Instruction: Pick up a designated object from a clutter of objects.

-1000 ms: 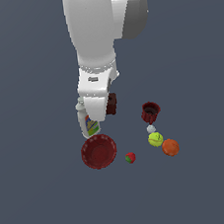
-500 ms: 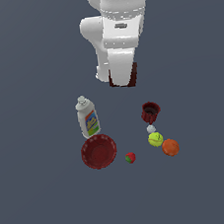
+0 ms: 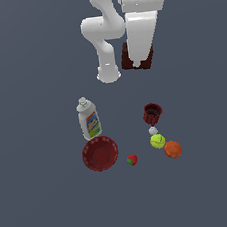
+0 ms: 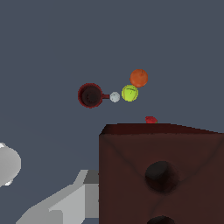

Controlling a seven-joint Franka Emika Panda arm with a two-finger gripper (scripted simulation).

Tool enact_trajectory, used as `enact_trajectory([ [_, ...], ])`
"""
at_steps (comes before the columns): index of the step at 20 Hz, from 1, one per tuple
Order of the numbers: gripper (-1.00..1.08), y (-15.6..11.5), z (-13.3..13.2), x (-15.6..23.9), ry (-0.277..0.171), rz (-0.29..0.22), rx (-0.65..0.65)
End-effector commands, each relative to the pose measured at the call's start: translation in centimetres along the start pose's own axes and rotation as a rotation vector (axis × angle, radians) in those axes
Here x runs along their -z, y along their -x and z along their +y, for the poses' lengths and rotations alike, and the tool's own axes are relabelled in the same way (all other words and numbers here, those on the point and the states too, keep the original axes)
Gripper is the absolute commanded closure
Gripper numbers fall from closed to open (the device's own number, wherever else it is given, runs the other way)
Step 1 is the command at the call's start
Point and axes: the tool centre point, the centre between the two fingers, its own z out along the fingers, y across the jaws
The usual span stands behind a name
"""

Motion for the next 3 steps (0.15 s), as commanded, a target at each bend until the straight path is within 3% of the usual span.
enact_trajectory([
  [1,1.08,-0.29,-0.17,0.54,0.001,0.000,-0.001],
  [3,1.08,-0.33,-0.19,0.64,0.001,0.000,-0.002],
])
